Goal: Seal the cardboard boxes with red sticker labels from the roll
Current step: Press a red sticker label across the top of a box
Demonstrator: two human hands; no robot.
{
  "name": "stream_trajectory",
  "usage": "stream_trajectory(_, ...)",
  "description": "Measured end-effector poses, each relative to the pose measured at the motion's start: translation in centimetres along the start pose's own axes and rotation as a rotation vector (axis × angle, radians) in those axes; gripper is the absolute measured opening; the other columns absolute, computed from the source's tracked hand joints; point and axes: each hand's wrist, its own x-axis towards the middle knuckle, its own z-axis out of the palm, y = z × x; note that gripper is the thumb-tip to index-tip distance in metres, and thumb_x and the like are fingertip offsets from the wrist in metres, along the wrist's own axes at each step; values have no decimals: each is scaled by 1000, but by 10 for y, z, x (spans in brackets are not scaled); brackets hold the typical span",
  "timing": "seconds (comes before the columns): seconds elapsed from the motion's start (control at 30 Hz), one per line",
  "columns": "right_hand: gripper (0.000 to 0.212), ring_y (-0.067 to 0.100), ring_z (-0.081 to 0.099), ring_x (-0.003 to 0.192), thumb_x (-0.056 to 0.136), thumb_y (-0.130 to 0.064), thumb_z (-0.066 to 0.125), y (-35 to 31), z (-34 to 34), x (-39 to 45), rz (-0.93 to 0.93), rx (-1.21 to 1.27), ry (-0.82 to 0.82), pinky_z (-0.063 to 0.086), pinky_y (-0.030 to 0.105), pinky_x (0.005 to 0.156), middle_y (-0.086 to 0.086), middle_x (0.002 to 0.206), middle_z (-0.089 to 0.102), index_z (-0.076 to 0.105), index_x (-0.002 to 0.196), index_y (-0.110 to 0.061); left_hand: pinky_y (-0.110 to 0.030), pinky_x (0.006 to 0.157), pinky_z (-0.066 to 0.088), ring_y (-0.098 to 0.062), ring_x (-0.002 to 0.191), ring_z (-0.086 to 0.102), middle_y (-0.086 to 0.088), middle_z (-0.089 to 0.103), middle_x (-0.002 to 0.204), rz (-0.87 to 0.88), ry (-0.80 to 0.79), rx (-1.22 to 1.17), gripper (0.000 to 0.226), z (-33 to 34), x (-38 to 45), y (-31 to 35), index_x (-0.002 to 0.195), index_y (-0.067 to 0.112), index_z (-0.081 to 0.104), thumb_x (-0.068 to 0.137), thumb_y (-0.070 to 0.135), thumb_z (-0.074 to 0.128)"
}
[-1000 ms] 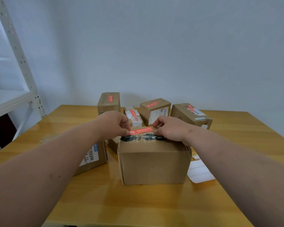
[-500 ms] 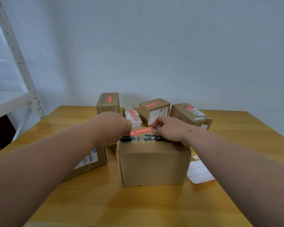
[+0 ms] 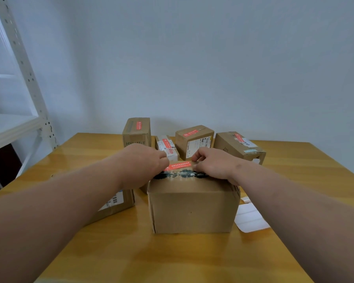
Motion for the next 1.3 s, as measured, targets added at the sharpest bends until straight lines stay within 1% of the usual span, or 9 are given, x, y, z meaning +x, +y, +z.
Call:
stream_trajectory(0.27, 27, 18, 52, 113, 94, -22, 58, 1, 0, 1, -5, -18, 8, 44, 32, 98, 0, 121, 57, 57, 122, -22, -28, 74, 56, -11, 90, 53, 5, 51, 115, -104, 54, -118, 35, 5, 4, 1, 118, 21, 47, 88, 10, 60)
stream_trajectory(0.33, 27, 18, 52, 113, 94, -23, 58, 1, 0, 1, -3, -23, 6, 44, 33, 99, 0, 121, 57, 57, 122, -22, -27, 74, 55, -9, 88, 54, 9, 53, 114, -227, 123, -272, 31, 10, 6, -3, 115, 26, 50, 90, 10, 57)
stream_trajectory(0.4, 27, 18, 53, 113, 94, -23, 58, 1, -1, 1, -3, -23, 3, 44, 33, 99, 0, 122, 57, 57, 122, -22, -27, 82, 53, -8, 97, 55, 12, 57, 114, -348, 173, -534, 23, 12, 5, -7, 115, 29, 57, 97, 16, 51)
stream_trajectory(0.47, 26, 17, 53, 112, 95, -22, 57, 1, 0, 2, -2, -17, 1, 44, 33, 99, 0, 121, 57, 57, 121, -22, -26, 86, 50, -5, 101, 57, 16, 60, 108, -385, 164, -784, 20, 13, 1, -10, 112, 30, 64, 97, 22, 53)
stream_trajectory(0.53, 26, 17, 53, 113, 95, -22, 57, 2, 0, 2, -2, -18, 1, 44, 33, 99, 0, 122, 57, 57, 121, -21, -22, 86, 47, 0, 98, 57, 19, 62, 101, -355, 135, -884, 15, 12, -2, -11, 104, 34, 68, 92, 25, 62)
stream_trajectory(0.67, 28, 17, 52, 113, 95, -22, 57, 0, 0, 1, -4, -26, 2, 44, 33, 100, 0, 122, 57, 56, 122, -21, -23, 85, 45, 0, 94, 54, 21, 59, 93, -372, 131, -884, 11, 15, 1, -8, 88, 33, 70, 90, 23, 66)
stream_trajectory(0.77, 28, 17, 53, 112, 95, -22, 57, 0, 0, 1, -4, -22, 1, 44, 31, 98, 0, 122, 57, 56, 123, -21, -25, 84, 47, -4, 93, 54, 17, 58, 93, -364, 153, -810, 13, 14, 3, -6, 82, 33, 65, 91, 24, 64)
stream_trajectory(1.0, 27, 17, 52, 110, 96, -22, 57, 0, -1, 0, -11, -15, 2, 44, 28, 93, -1, 118, 55, 56, 123, -20, -30, 85, 49, -7, 90, 49, 14, 50, 96, -251, 111, -608, 20, 17, 6, -2, 83, 35, 46, 100, 25, 46)
stream_trajectory(1.3, 27, 17, 51, 111, 96, -22, 57, 1, -2, 0, -5, -9, 11, 43, 29, 95, 0, 120, 56, 56, 123, -21, -24, 80, 44, -6, 86, 44, 17, 42, 95, -223, 172, -533, 37, 21, 11, 0, 77, 40, 31, 97, 13, 46)
